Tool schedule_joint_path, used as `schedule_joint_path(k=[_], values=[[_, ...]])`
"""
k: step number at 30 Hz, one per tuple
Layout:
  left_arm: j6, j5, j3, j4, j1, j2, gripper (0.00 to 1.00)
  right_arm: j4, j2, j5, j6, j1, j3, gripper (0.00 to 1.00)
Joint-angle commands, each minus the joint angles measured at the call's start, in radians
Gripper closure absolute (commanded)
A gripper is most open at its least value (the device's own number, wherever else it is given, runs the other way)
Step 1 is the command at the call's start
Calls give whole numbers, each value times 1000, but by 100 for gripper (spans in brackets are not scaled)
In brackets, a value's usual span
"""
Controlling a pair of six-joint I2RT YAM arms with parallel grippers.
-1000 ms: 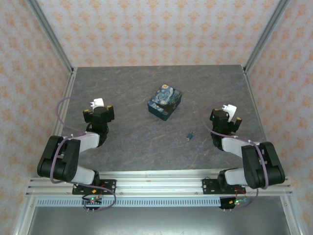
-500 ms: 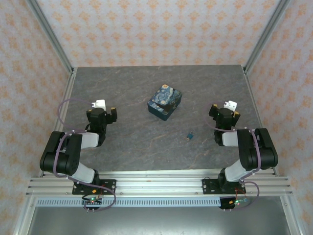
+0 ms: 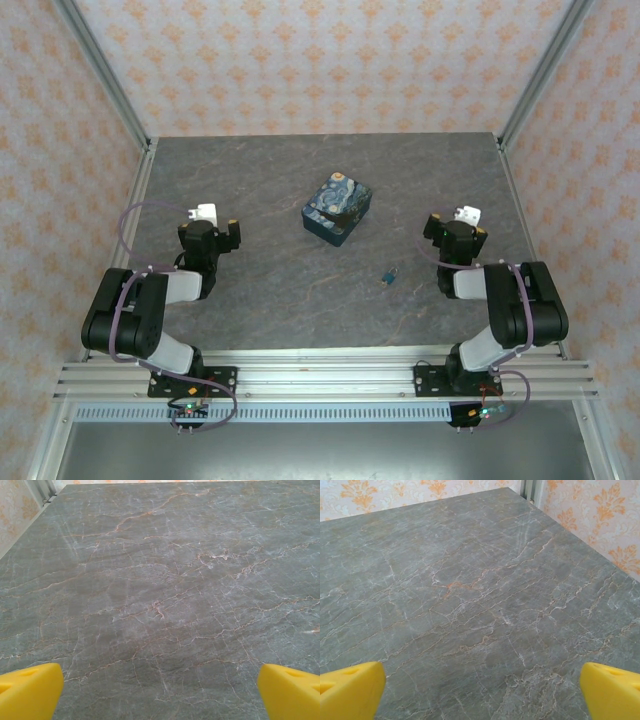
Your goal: Unlock a padlock with a key
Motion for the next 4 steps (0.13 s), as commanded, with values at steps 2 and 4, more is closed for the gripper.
schedule_joint_path(k=[2, 4], values=[[8, 9, 23, 22, 12, 4, 0, -4, -14, -35, -2, -6, 7, 1], [6, 11, 21, 23, 13, 4, 0, -2, -16, -41, -3, -6, 4, 1]])
